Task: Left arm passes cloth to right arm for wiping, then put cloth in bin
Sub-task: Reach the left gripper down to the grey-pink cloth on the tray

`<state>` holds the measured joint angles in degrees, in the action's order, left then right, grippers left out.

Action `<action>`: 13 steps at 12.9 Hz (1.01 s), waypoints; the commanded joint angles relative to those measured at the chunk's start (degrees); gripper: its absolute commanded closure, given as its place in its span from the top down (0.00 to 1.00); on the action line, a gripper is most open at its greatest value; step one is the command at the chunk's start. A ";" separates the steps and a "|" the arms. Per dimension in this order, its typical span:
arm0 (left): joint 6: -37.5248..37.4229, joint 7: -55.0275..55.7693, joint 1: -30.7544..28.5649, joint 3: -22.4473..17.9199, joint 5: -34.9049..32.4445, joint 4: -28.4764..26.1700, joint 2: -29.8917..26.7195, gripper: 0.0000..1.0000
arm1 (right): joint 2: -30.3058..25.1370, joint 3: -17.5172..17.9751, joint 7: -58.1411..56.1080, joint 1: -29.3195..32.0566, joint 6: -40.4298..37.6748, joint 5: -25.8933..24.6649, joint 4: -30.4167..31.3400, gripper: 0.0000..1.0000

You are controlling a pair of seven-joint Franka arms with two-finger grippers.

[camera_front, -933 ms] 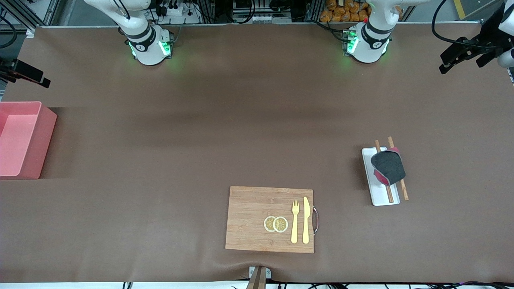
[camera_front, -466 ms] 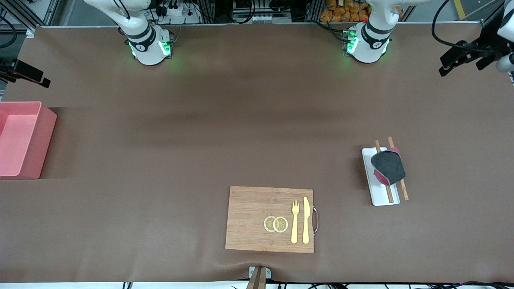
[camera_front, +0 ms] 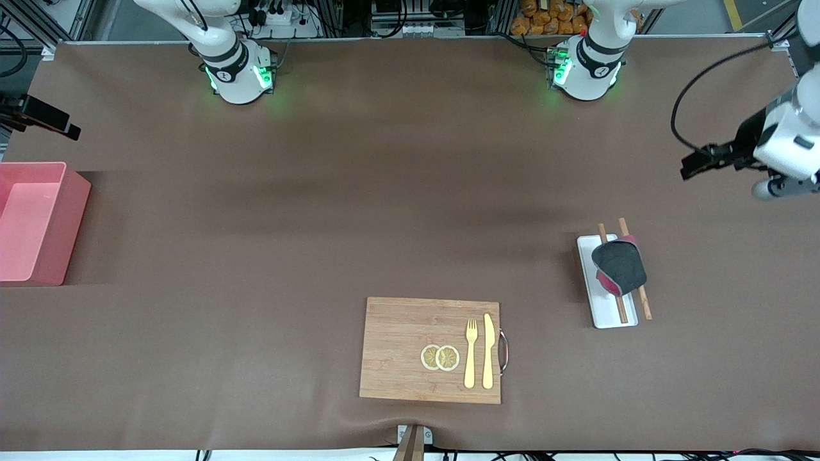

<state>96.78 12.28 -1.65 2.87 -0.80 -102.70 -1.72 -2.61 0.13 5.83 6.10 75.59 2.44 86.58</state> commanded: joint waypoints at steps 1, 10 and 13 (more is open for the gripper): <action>11.72 -0.50 -1.08 0.29 -0.69 -10.91 -2.15 1.00 | -0.20 -0.04 0.59 -0.21 0.00 0.20 0.08 1.00; 27.57 0.55 -0.55 0.56 -0.69 -13.67 12.26 0.82 | -0.20 -0.04 0.59 -0.30 0.00 0.20 0.08 1.00; 30.48 0.55 -0.38 0.65 -0.69 -13.58 15.34 0.77 | -0.20 -0.04 0.59 -0.30 0.00 0.20 0.17 1.00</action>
<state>125.88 12.31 -2.19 3.37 -0.80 -116.87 12.29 -2.59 0.15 5.83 6.08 75.59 2.44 86.61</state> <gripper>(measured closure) 0.216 0.000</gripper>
